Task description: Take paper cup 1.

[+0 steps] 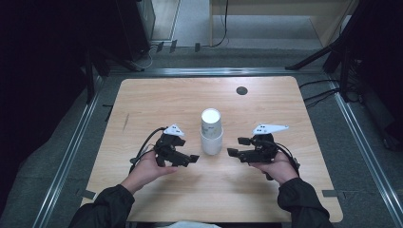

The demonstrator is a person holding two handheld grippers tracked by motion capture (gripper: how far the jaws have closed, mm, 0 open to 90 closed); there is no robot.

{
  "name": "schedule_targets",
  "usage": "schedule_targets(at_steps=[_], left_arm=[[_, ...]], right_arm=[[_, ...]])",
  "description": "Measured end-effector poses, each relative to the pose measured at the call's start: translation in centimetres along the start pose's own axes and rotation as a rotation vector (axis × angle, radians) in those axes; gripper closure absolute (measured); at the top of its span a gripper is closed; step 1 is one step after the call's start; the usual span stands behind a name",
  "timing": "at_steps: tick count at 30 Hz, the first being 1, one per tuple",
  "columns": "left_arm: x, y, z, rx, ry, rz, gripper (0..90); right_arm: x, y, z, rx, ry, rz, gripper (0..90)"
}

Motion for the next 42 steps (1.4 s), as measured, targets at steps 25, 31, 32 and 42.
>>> schedule_targets(at_steps=[25,31,32,42], left_arm=[[-0.7,-1.2,2.5,0.047,0.001,0.006,15.2],[-0.3,-1.7,2.8,0.051,0.000,0.001,15.2],[-0.3,-1.7,2.8,0.051,0.000,0.001,15.2],[0.5,-2.7,3.3,0.049,-0.009,0.008,15.3]], right_arm=[[-1.9,1.3,3.1,-0.110,-0.066,0.283,42.1],[-1.8,2.2,3.1,-0.154,-0.048,0.275,41.7],[-1.8,2.2,3.1,-0.154,-0.048,0.275,41.7],[-2.0,3.6,2.9,-0.232,-0.017,0.301,38.5]])
Point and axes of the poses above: each handheld gripper's, and its own axes: z roughly backward along the jaws, y roughly out of its top, x roughly to its right, the point moved 3 cm from there along -z, roughly forward along the jaws, and after that the axes turned 13 degrees about -x, right-handed, at the moved point
